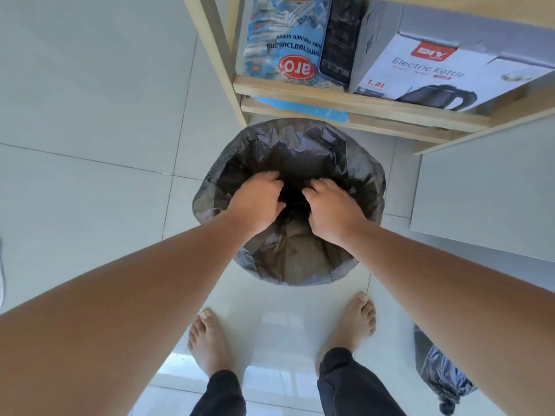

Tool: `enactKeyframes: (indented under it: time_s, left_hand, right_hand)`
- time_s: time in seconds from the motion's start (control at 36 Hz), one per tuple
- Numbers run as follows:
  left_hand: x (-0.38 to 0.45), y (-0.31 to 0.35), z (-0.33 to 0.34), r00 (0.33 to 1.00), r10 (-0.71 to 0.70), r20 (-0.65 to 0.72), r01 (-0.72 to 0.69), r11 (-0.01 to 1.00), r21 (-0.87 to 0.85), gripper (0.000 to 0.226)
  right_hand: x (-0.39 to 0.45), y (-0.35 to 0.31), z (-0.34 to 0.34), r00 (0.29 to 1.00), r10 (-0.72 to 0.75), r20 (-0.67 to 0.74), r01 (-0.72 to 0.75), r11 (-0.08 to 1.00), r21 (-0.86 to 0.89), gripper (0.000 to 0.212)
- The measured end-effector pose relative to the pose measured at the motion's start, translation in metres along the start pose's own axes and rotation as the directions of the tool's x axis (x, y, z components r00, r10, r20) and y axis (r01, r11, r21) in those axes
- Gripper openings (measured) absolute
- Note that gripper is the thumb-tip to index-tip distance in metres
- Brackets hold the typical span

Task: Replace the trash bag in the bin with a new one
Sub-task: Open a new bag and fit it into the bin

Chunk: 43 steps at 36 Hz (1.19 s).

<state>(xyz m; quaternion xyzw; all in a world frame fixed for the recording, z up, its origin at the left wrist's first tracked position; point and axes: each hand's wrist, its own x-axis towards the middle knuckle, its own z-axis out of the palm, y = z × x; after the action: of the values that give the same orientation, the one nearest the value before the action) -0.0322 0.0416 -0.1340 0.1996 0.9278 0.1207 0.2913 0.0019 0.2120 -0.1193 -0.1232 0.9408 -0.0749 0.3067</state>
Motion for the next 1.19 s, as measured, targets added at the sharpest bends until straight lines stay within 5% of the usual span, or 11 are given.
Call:
enactKeyframes:
  time_s: [0.11,0.44,0.67,0.92,1.19]
  left_hand:
    - [0.004,-0.004,0.022,0.97,-0.133,0.203,0.06,0.942,0.331,0.093]
    - [0.005,-0.011,0.052,0.89,-0.297,0.347,0.003,0.763,0.646,0.086]
    - [0.002,-0.01,0.049,0.902,-0.21,0.377,0.011,0.885,0.465,0.075]
    - [0.011,-0.008,0.057,0.893,-0.236,0.384,-0.071,0.768,0.637,0.059]
    - [-0.019,-0.004,0.008,0.932,-0.13,0.339,-0.04,0.892,0.451,0.068]
  right_hand:
    - [0.012,0.009,0.015,0.976,0.087,0.201,-0.043,0.977,-0.211,0.084]
    - [0.017,0.013,0.041,0.9,0.249,0.357,0.017,0.8,-0.6,0.088]
    - [0.016,0.012,0.045,0.953,0.022,0.301,0.141,0.851,-0.506,0.058]
    - [0.027,0.016,0.051,0.914,0.093,0.396,0.18,0.78,-0.6,0.053]
    - [-0.032,0.009,0.01,0.969,-0.06,0.24,0.109,0.975,-0.195,0.047]
